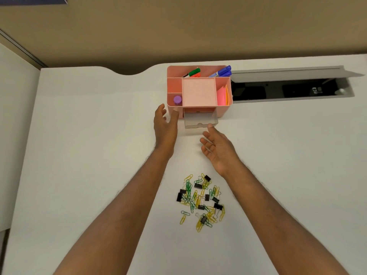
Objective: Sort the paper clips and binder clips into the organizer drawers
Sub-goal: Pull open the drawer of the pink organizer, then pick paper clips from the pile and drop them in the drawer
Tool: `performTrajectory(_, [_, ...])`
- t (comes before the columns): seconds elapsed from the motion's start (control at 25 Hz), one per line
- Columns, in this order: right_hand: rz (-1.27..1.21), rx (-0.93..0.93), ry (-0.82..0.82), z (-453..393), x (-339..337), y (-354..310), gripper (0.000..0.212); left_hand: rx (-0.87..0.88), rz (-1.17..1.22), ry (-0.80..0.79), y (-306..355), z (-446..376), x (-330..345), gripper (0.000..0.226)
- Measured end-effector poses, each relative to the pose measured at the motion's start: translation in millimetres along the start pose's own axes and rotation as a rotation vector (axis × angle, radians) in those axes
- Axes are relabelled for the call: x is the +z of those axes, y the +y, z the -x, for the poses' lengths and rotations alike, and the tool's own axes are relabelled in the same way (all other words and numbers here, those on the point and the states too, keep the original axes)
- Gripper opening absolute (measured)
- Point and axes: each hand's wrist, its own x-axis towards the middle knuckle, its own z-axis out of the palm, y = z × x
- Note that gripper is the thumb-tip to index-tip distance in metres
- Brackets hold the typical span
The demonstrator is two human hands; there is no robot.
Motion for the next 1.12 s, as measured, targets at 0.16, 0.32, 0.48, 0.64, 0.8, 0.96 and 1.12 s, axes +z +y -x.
performTrajectory(0.16, [0.492,-0.247,0.100,24.8,-48.5,18.4,0.025,0.208,-0.237,-0.058,-41.9,45.1,-21.2,0.036])
performTrajectory(0.32, [1.106,-0.435,0.130,52.5,-95.2,54.0,0.013,0.427,-0.713,-0.317,-85.6,99.4,-38.3,0.032])
performTrajectory(0.48, [1.407,-0.507,0.136,72.7,-118.0,84.4,0.018,0.442,-0.845,-0.341,-104.5,140.4,-46.6,0.052])
performTrajectory(0.64, [1.526,-0.549,0.188,80.4,-106.9,93.2,0.033,0.404,-0.907,-0.340,-107.5,160.5,-50.7,0.062])
performTrajectory(0.8, [1.588,-0.587,0.212,79.0,-96.9,93.4,0.026,0.385,-0.926,-0.317,-104.5,165.8,-49.1,0.051])
performTrajectory(0.96, [1.638,-0.587,0.227,78.6,-94.4,90.1,0.017,0.366,-0.974,-0.264,-99.0,162.3,-43.5,0.029])
performTrajectory(1.12, [1.638,-0.552,0.211,79.7,-95.2,86.2,0.016,0.358,-1.028,-0.262,-95.4,162.0,-36.7,0.012])
